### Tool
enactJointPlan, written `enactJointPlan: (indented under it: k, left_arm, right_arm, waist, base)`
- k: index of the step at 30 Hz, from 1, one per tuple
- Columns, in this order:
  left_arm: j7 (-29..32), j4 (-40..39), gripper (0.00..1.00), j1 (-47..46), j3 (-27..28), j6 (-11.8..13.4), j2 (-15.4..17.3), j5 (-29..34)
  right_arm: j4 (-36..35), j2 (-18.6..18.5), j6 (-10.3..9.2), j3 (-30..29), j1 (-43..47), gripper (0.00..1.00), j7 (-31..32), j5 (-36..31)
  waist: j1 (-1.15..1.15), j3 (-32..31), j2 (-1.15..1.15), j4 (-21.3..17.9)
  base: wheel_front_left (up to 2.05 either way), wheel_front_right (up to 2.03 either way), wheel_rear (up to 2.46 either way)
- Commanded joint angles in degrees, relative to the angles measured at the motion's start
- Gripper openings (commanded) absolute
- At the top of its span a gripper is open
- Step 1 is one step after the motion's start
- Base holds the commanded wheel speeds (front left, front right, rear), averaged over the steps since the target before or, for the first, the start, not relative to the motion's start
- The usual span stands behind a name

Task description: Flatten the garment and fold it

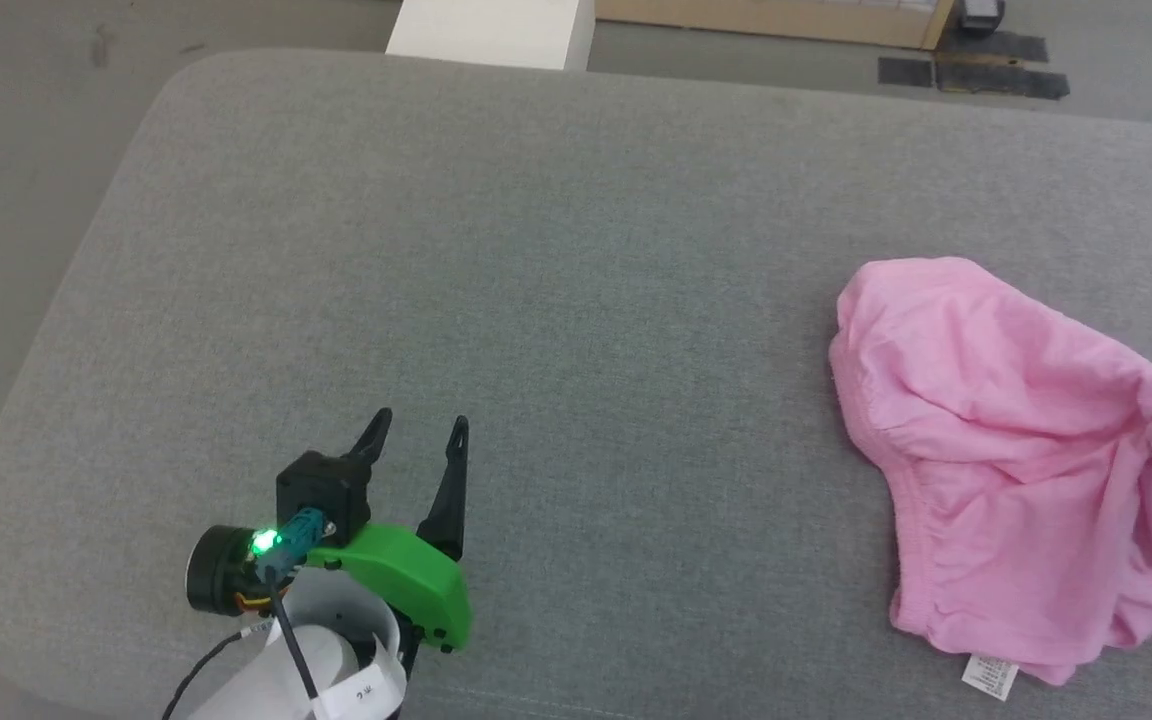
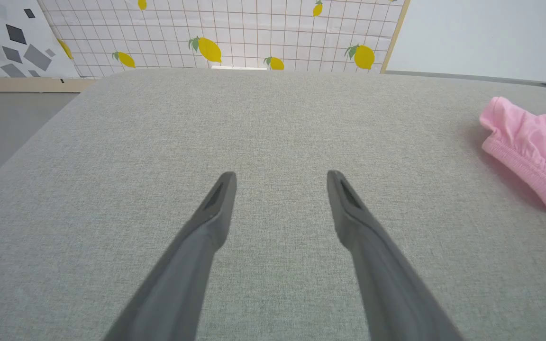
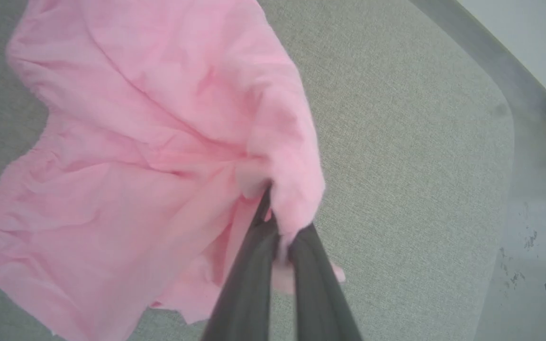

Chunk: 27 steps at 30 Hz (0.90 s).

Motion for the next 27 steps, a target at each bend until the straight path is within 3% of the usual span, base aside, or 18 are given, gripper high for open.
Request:
enactJointPlan:
  k: [1,6,11,17,27]
  left_arm:
    - [-0.2,0.1,1.0,-0.8,0.0,-0.3,-0.1,0.0]
    - [-0.2,0.2,1.0,-1.1,0.1,-0.2,0.0,-0.1]
    - [-0.3,-0.3,1.0,-1.2,0.6,-0.1,0.0,-0.6]
    - [-0.2,-1.1,1.0,-1.2,1.2,0.2,-0.2,-1.5]
    - [0.6,-2.8,1.0,-0.9,1.3,0.5,0.1,-2.4]
  right_arm:
    - [1.6,0.6,-0.09,0.7,-1.1,1.0,-1.2,-0.8]
    - [8.3,3.6,-0.09,0.6,-3.6,1.0,-5.7,-2.6]
    - [10.1,6.4,-0.09,-1.5,-5.1,1.0,-9.1,-4.0]
    - [7.1,10.3,-0.09,-4.2,-5.1,1.0,-14.0,-5.5]
    - [-0.3,18.3,-0.09,-9.9,-0.1,1.0,-28.4,-9.8]
  waist:
    - [0.0,0.9,0.0,1.0]
    - [0.0,0.9,0.0,1.0]
    - [0.0,-0.5,0.0,-0.7]
    - [0.0,-3.1,0.0,-3.5]
    - [0.0,-5.4,0.0,-7.5]
  base:
    - [0.0,0.0,0.0]
    - [0.0,0.0,0.0]
    - [0.0,0.0,0.0]
    - [0.0,0.0,0.0]
    - [0.0,0.0,0.0]
